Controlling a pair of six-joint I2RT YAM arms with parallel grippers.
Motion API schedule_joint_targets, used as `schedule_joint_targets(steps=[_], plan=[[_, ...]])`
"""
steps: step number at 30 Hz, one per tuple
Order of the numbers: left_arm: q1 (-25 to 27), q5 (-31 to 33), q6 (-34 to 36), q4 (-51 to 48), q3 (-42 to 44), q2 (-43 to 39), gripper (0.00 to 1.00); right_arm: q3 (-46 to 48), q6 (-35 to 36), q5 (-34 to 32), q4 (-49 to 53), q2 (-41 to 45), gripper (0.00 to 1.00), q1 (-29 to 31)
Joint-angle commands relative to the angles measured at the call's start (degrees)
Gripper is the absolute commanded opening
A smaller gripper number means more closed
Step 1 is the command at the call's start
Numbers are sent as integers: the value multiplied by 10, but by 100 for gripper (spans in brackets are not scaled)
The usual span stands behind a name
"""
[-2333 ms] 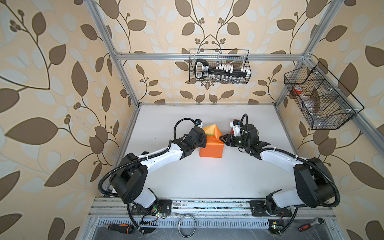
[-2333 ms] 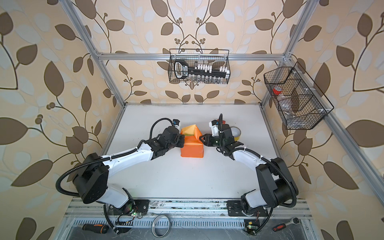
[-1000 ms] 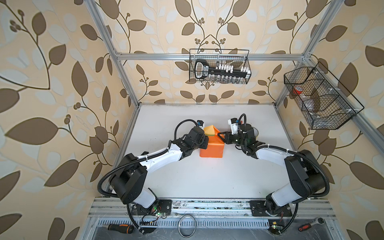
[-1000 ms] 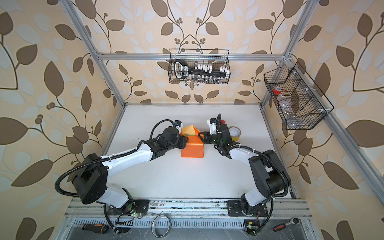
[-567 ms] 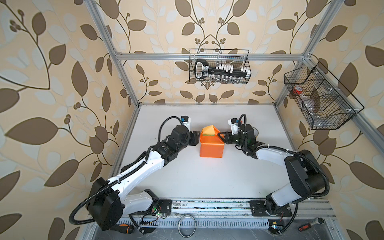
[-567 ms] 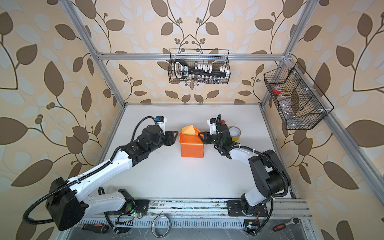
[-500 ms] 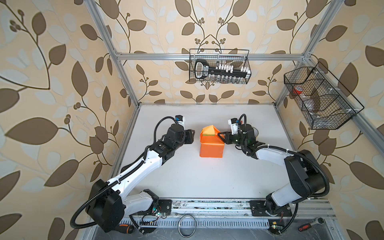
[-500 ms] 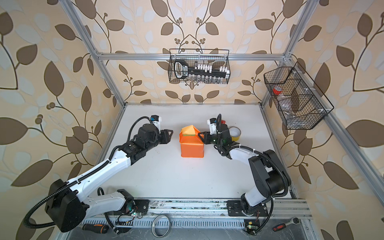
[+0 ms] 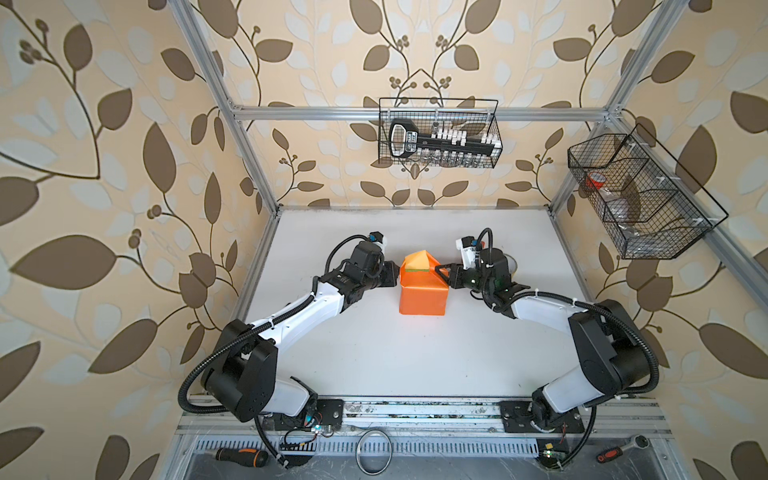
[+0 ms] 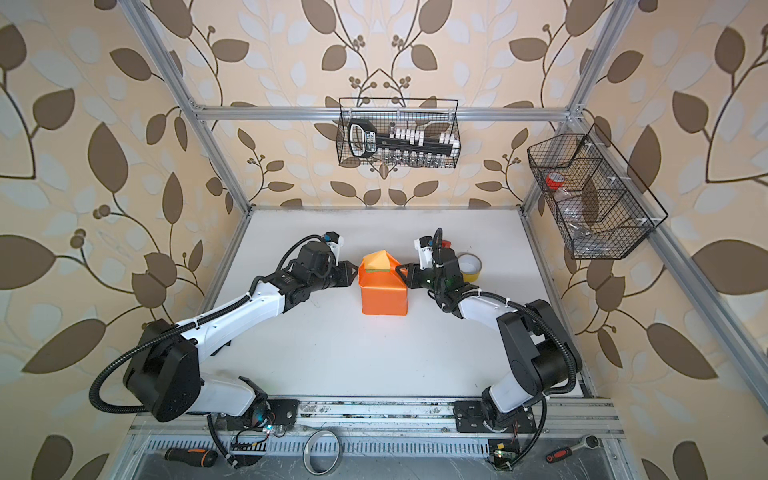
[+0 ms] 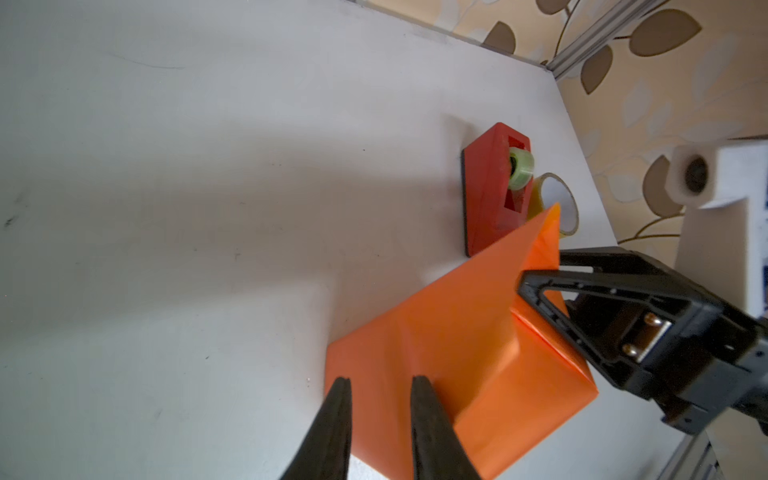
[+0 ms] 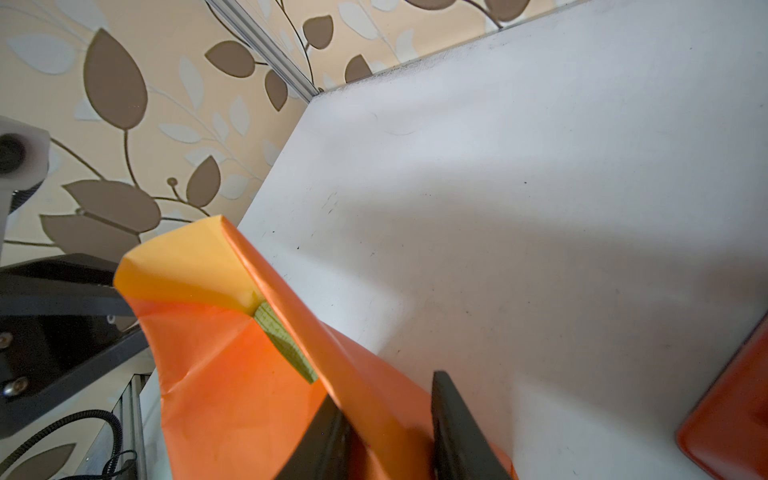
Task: Wrap the gift box in paper
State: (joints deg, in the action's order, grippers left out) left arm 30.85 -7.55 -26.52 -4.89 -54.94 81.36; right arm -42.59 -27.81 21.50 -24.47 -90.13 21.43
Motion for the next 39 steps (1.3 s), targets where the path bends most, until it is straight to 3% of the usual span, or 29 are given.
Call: schedule_joint_targets(steps=[1,16,27,39], plan=[[5,-17,13,22,-33,8,27,20,8,-3,37,-4,33,8],[7,-26,101,30,-55,80,31,16,23,8,41,-1,32,8],[1,-4,242,-14,-98,106,48,23,46,21,38,2,32,8],[-17,-115,385,-86,-163,166,55,28,48,30,34,5,31,8]])
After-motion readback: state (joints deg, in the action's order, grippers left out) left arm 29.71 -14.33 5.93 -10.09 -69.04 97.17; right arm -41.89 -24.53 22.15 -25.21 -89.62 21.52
